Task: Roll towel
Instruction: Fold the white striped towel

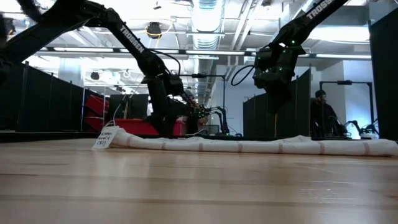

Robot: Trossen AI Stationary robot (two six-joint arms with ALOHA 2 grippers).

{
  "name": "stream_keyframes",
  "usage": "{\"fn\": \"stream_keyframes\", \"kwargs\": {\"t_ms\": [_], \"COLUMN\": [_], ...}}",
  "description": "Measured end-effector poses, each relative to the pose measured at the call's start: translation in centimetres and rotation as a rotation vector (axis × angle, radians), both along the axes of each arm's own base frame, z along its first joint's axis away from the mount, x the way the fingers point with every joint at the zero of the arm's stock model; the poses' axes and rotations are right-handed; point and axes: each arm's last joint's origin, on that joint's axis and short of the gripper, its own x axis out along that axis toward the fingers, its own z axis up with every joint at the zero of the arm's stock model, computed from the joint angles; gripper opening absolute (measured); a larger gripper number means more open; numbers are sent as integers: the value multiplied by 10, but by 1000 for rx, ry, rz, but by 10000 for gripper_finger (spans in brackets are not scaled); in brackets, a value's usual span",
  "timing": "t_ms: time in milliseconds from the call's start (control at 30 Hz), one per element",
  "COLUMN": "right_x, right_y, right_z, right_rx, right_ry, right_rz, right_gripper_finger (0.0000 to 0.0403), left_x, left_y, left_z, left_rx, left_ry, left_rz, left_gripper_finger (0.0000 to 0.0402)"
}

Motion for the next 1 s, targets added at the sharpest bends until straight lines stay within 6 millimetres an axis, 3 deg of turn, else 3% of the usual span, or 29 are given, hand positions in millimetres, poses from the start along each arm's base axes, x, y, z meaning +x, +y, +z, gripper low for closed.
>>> {"fn": "stream_keyframes", "kwargs": {"t_ms": [133, 333, 400, 733, 1000], "right_x": [0, 0, 0, 0, 0], "right_y": [0, 0, 0, 0, -1], "right_z": [0, 0, 0, 0, 0], "right_rx": [-1, -4, -5, -6, -15], "right_ry": [0, -1, -1, -2, -4], "right_rz": [3, 9, 10, 11, 28], "right_gripper_finger": [93, 93, 93, 93, 93], "left_x": [0, 3, 4, 4, 2], "left_y": [3, 4, 3, 3, 2], "left_z": [7, 10, 10, 10, 8], "left_rx": [17, 26, 7, -2, -26], "left_ry": [9, -4, -26, -35, -18], "left_rz": [-2, -32, -38, -31, -3], "left_gripper_finger": [103, 17, 6, 57, 130]}}
